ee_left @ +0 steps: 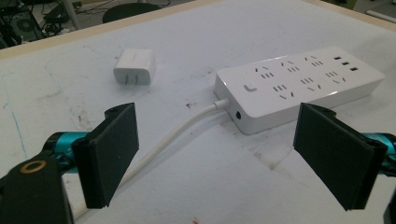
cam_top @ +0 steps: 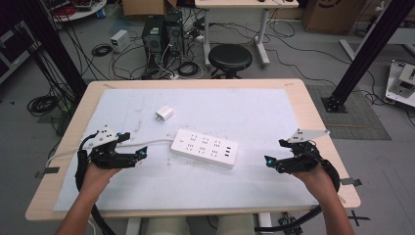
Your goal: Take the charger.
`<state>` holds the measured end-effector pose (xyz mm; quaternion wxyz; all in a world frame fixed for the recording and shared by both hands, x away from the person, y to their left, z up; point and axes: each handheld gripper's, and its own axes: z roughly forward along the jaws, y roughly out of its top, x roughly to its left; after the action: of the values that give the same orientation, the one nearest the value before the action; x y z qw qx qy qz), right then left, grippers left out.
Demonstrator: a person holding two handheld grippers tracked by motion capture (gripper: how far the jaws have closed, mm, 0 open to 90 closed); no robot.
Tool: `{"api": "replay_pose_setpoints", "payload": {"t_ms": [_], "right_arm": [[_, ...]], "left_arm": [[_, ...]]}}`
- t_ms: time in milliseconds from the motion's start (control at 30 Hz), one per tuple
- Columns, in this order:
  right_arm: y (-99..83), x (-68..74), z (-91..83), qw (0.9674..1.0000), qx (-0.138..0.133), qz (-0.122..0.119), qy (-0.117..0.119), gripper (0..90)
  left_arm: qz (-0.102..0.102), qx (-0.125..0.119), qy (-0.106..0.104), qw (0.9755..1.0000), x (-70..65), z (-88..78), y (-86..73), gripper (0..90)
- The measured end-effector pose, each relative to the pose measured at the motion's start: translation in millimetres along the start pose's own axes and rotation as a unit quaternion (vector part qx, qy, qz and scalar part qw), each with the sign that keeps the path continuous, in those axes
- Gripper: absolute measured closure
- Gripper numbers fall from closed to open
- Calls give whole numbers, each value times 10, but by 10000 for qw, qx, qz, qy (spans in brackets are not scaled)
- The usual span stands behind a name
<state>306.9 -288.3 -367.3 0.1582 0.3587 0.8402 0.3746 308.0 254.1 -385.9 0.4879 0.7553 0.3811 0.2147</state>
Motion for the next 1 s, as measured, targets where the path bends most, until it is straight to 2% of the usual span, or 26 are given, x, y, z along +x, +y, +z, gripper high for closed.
{"api": "replay_pose_setpoints", "payload": {"t_ms": [133,233,467,533,600,667,733,833,867,933,1000], "right_arm": [[-10,4,3,10000,9,16,26,183],[-9,0,4,10000,2,12,25,183],[11,-8,2,10000,-69,21,59,183],[27,-8,9,10000,-20,30,82,183],[49,-15,9,10000,-22,33,62,183],[59,-16,7,10000,-50,40,63,183],[93,-21,4,9999,-45,51,115,183],[103,-25,5,9999,-29,39,132,183],[126,-30,12,9999,-21,57,129,183],[138,-34,15,9999,11,77,120,183],[148,-41,16,9999,0,56,117,183]], "left_arm": [[-12,80,-66,9999,3,28,33,142],[57,114,-123,9998,16,54,97,142],[-32,71,-156,9998,100,224,286,141],[-56,-19,-197,9998,138,286,354,141],[23,-96,-271,9996,182,384,467,141],[47,-119,-304,9995,202,423,503,142],[127,-39,-291,9995,304,565,582,142],[172,3,-271,9995,339,621,598,142],[436,-68,-315,9985,414,751,594,187],[417,37,-271,9988,474,862,554,196],[245,251,-230,9991,537,968,499,188]]}}
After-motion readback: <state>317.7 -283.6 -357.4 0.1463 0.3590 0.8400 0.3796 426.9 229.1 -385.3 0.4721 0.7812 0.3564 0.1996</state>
